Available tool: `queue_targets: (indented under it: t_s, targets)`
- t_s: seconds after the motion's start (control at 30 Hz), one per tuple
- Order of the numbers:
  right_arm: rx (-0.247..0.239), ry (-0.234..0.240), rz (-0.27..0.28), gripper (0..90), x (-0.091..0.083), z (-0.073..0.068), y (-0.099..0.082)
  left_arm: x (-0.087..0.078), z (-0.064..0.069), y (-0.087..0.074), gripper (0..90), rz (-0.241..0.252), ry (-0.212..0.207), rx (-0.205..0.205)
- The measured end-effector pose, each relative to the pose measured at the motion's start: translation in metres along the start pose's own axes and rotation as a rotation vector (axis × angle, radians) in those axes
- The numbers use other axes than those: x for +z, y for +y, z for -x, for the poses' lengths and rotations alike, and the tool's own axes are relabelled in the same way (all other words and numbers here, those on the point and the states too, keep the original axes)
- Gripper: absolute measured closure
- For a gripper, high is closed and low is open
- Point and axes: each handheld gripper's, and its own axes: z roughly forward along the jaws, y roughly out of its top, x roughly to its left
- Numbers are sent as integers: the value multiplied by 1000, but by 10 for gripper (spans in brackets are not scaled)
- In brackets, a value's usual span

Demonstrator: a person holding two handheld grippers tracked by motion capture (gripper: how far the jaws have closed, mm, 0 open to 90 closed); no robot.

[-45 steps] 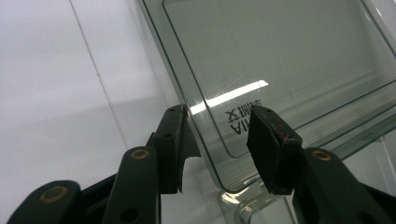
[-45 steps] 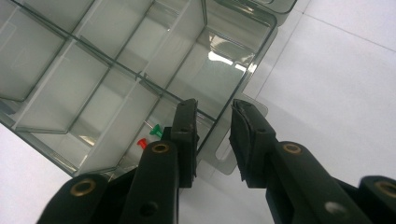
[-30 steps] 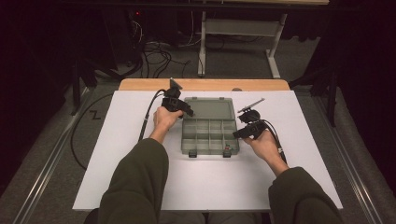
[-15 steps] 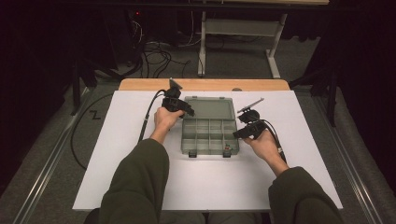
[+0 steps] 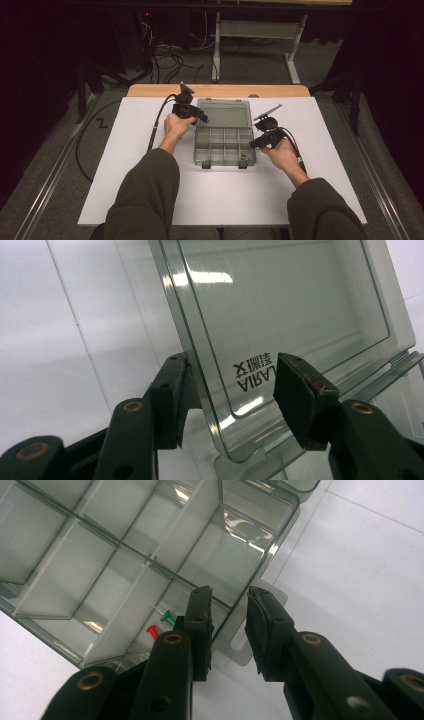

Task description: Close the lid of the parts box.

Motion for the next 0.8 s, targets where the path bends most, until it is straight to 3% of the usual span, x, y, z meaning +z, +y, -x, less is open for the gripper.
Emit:
queue_targets:
  t_s: [0.03,0.07,0.8]
  targets:
    - [0,0,0,740,0,0,0,-1,2,0,491,5,-6,-17]
    - [-2,0,0,740,0,0,0,-2,0,0,493,3,-1,6]
    - [-2,1,-16,742,0,0,2,-26,13,-3,514,51,-4,97]
